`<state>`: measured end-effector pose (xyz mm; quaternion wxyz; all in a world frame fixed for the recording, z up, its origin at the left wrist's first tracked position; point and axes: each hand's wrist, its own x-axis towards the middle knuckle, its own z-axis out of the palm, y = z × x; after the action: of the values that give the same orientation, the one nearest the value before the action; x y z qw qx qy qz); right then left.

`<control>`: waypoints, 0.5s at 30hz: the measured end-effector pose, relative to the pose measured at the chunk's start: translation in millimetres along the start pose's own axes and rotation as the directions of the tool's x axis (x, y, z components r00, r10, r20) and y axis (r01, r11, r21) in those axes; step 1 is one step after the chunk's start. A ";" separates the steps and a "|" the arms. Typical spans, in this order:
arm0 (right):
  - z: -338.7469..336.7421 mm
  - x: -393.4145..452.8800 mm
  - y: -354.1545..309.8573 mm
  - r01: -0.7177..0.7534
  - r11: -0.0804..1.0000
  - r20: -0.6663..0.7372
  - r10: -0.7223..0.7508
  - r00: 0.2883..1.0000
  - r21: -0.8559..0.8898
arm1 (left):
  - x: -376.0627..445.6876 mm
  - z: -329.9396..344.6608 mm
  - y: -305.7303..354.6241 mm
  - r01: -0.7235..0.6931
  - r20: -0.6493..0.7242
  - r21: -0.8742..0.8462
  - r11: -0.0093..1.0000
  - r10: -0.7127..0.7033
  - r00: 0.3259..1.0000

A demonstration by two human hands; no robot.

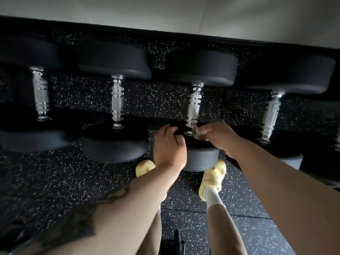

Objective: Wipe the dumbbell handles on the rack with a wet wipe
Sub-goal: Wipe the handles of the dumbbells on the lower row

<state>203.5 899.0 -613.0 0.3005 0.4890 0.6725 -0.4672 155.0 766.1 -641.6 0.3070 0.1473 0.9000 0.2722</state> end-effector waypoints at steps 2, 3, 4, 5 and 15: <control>4.0 4.0 -0.7 0.016 0.999 -0.004 -0.017 1.000 -0.043 | -0.7 -2.9 -2.9 0.013 0.052 -0.030 0.999 -0.011 0.999; 7.8 5.1 -5.1 0.015 0.998 -0.011 -0.016 1.000 -0.062 | -0.5 -3.2 -3.3 0.030 0.070 -0.050 0.998 -0.026 0.997; 10.8 7.1 -9.8 -0.003 0.998 -0.001 0.003 1.000 -0.069 | 0.8 -3.1 -2.4 0.065 0.072 -0.083 0.994 -0.059 0.996; 15.0 10.4 -13.0 -0.028 0.998 -0.025 0.027 0.999 -0.053 | 2.5 -1.8 -0.8 0.116 0.054 -0.126 0.985 -0.110 0.992; 32.3 -30.8 -9.2 0.203 0.947 -0.285 -0.273 0.919 -0.251 | 3.7 11.6 9.6 0.381 -0.108 -0.470 0.796 -0.481 0.870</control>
<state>203.6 856.8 -595.8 0.1810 0.4360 0.8133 -0.3402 160.4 780.1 -645.5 0.2837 -0.1661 0.8544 0.4024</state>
